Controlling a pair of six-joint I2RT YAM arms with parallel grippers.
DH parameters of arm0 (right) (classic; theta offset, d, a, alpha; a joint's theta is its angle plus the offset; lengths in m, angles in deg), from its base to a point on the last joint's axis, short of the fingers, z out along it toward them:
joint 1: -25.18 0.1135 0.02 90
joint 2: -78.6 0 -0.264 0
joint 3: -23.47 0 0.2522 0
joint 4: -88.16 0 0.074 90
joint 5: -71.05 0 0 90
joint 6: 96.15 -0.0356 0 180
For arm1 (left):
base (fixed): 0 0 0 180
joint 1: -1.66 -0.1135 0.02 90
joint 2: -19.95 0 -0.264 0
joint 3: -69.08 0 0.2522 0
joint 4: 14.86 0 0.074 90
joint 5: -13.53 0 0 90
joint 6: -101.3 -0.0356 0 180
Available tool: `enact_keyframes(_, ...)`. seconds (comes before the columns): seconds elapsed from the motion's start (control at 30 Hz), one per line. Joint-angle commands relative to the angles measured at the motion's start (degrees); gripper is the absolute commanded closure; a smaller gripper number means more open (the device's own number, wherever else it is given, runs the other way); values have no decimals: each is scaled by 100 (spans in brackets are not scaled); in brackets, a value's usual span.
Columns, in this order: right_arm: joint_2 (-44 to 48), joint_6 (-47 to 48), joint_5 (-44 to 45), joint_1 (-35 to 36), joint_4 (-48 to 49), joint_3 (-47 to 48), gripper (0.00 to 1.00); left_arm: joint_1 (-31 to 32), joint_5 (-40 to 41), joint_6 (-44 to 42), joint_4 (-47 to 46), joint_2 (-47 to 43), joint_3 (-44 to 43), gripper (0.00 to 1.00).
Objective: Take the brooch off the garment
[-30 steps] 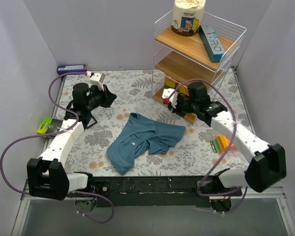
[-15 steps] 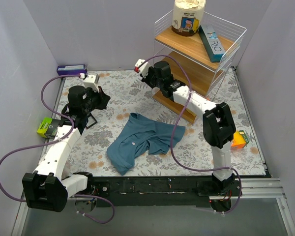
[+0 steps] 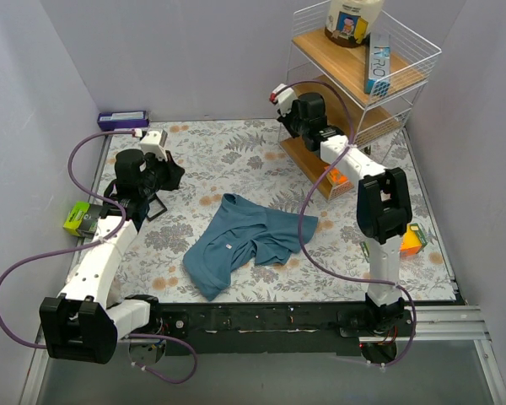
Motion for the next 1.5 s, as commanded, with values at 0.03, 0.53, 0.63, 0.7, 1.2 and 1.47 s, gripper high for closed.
enact_keyframes(0.03,390,162,673,-772,405,84,99,-44,-244,3,-120,22,133,100)
enact_keyframes(0.53,750,144,1289,-1352,582,-400,99,-35,-622,-349,-138,13,406,91)
enact_keyframes(0.63,856,224,1061,-1484,477,-522,99,-35,-806,-533,-138,57,494,72)
enact_keyframes(0.7,1040,303,546,-1484,380,-767,99,-35,-947,-630,-129,171,511,35)
enact_keyframes(1.2,2974,2078,-2367,-1071,-1946,-3590,62,1792,-1554,-2722,425,1567,-392,24)
enact_keyframes(1.47,3369,1982,-2552,-1080,-2205,-4267,53,2688,-756,-1275,137,3158,-1439,49)
